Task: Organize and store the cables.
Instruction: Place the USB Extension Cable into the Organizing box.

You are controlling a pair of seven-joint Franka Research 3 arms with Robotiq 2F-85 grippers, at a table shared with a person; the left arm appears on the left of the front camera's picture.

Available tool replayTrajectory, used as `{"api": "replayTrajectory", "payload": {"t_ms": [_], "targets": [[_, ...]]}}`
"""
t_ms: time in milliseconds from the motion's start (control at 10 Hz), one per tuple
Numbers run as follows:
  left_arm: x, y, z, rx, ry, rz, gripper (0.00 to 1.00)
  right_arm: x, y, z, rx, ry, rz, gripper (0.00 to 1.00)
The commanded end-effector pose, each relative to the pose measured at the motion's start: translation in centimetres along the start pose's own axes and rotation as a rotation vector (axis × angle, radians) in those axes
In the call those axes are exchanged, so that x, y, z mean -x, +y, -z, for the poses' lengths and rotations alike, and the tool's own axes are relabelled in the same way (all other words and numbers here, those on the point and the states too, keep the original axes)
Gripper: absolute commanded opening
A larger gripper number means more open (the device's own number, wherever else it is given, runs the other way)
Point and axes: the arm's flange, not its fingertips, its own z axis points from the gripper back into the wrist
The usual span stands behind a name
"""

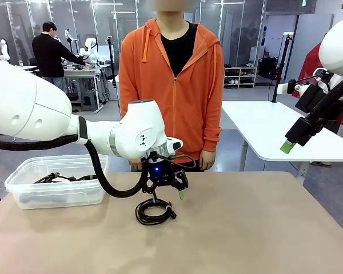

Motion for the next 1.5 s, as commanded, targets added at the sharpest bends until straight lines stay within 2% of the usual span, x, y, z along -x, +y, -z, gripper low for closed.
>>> {"api": "replayTrajectory", "payload": {"t_ms": [0,600,1100,1300,1400], "targets": [[-1.1,-0.6,0.6,-0.026,0.027,-0.030,1.00,0.1,-0.1,0.0,0.007,0.006,0.003,1.00],[-2.5,-0.3,3.9,-0.042,0.102,-0.081,1.00,0.1,-0.1,0.0,0.007,0.006,0.003,1.00],[-2.6,-0.7,4.2,-0.123,0.094,-0.133,1.00,0.1,-0.1,0.0,0.007,0.006,0.003,1.00],[-2.7,-0.9,4.6,-0.145,0.103,-0.145,0.86,0.1,-0.1,0.0,0.007,0.006,0.003,1.00],[-2.5,-1.0,4.6,-0.155,0.111,-0.154,0.41,0.1,-0.1,0.0,0.007,0.006,0.003,1.00]]}}
